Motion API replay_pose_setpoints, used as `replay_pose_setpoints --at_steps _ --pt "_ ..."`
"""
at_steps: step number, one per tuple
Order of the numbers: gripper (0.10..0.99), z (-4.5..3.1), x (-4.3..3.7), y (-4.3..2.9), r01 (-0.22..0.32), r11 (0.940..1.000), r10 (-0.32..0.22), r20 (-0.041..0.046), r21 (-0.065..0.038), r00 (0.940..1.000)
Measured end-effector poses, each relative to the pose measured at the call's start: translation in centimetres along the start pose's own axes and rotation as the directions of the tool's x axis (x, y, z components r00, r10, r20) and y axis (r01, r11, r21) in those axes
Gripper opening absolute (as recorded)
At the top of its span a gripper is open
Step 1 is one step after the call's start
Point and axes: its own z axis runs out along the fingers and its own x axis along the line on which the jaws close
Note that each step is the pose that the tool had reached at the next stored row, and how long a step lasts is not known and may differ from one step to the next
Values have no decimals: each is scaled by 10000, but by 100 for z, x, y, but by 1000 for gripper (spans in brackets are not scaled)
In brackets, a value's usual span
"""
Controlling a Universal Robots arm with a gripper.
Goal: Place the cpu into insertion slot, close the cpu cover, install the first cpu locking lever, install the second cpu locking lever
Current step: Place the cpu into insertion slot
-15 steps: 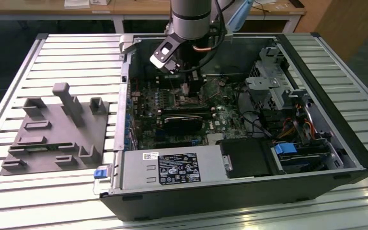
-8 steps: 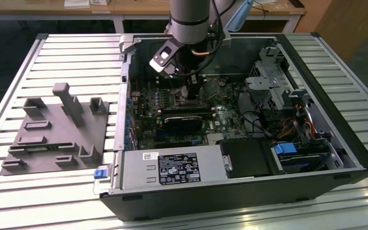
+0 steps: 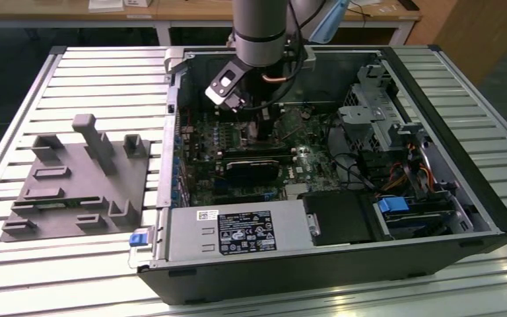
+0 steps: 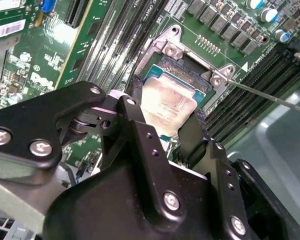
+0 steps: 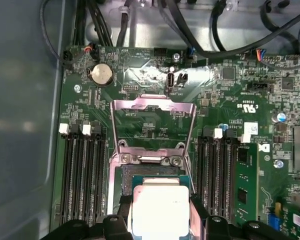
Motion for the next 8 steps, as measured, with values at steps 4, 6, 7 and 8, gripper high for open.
replay_pose_setpoints --at_steps 4,6,7,8 --pt "537 31 22 -3 -5 10000 5 1 0 10000" --pt "537 36 38 -4 -8 10000 8 0 -1 10000" --pt "537 43 45 -4 -19 10000 19 1 -1 10000" --pt "537 53 49 -5 -52 10000 52 2 -2 10000"
